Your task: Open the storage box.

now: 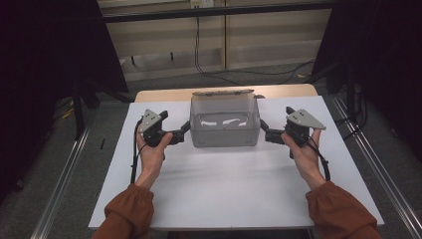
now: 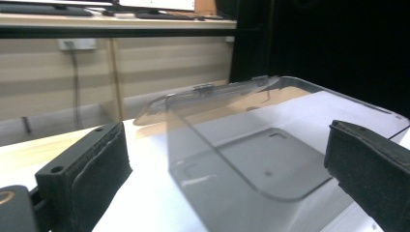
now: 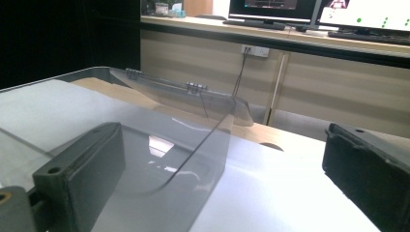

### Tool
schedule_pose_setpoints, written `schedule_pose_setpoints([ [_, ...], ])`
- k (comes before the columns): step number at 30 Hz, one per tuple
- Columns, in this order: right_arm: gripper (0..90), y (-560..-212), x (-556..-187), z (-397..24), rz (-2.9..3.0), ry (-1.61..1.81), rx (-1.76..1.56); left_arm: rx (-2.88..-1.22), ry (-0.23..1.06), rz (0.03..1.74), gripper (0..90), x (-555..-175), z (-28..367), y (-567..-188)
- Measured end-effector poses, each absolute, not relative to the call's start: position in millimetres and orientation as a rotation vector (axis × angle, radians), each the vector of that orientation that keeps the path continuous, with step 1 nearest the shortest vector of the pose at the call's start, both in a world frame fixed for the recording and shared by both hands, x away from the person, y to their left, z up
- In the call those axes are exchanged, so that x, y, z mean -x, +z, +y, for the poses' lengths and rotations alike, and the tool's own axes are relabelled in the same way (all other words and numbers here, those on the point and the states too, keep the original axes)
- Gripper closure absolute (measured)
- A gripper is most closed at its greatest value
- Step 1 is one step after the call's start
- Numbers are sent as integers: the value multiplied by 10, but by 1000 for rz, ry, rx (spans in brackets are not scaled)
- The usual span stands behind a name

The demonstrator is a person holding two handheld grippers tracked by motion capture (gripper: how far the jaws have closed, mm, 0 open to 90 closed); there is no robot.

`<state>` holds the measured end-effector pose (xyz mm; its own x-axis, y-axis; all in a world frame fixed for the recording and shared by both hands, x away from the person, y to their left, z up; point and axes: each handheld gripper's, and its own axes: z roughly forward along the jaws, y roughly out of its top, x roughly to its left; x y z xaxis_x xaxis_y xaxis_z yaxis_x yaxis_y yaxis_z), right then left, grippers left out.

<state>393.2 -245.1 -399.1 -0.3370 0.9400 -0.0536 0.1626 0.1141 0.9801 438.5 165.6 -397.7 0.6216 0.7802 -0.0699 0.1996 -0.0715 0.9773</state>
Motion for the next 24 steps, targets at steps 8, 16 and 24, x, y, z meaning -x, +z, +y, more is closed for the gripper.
schedule_pose_setpoints([
  [8, 0, -4148, -3520, -2558, 1570, 1290, -1126, -1558, 619, 878, 26, -4014, 1862, -4091],
  [16, 0, -4275, -3144, -2710, 1517, 1282, -1155, -1541, 677, 914, 26, -3655, 2053, -4200],
  [24, 0, -4358, -2830, -2882, 1474, 1247, -1193, -1539, 658, 943, 26, -3352, 2174, -4323],
])
